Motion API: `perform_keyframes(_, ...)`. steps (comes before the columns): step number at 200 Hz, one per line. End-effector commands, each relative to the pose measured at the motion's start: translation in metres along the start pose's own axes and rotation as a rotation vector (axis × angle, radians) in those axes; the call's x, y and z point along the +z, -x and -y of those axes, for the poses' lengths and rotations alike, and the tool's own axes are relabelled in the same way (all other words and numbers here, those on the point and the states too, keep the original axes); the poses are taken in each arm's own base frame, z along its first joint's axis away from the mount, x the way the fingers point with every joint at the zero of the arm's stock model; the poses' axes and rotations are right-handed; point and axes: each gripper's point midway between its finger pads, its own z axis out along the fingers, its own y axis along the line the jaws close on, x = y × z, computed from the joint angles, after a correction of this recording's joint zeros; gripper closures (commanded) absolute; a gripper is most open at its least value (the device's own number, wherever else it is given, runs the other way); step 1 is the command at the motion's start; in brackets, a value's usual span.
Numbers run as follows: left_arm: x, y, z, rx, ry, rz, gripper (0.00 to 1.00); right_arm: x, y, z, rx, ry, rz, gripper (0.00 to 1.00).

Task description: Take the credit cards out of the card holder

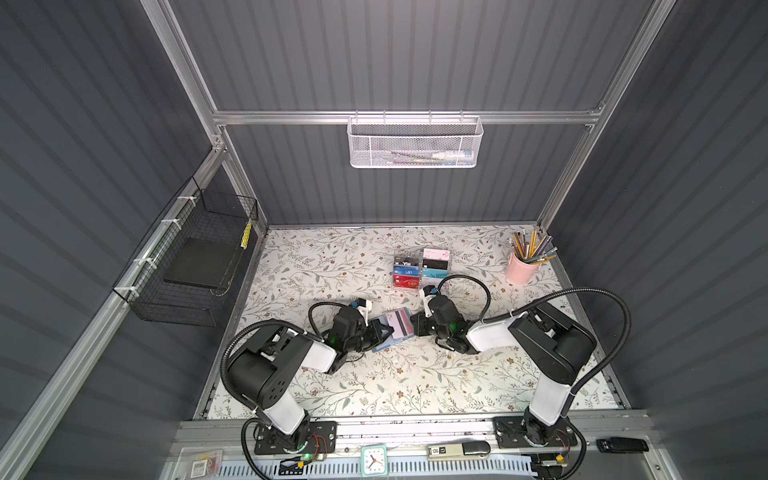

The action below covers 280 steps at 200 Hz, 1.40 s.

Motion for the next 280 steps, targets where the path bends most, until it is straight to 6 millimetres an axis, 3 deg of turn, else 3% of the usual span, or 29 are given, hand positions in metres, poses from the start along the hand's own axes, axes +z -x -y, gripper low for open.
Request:
perform_keyframes(1, -0.005, -0.006, -0.009, 0.020, 0.040, -0.023, 1.00, 0.004, -0.055, 0.029, 0.006, -0.091, -0.188, 0.91)
perform_keyframes(96, -0.004, -0.007, -0.012, 0.023, 0.050, -0.032, 0.86, 0.005, -0.058, 0.029, 0.015, -0.085, -0.190, 0.91)
perform_keyframes(280, 0.013, -0.003, -0.001, -0.014, -0.033, -0.014, 0.81, 0.008, -0.061, 0.029, 0.022, -0.074, -0.199, 0.91)
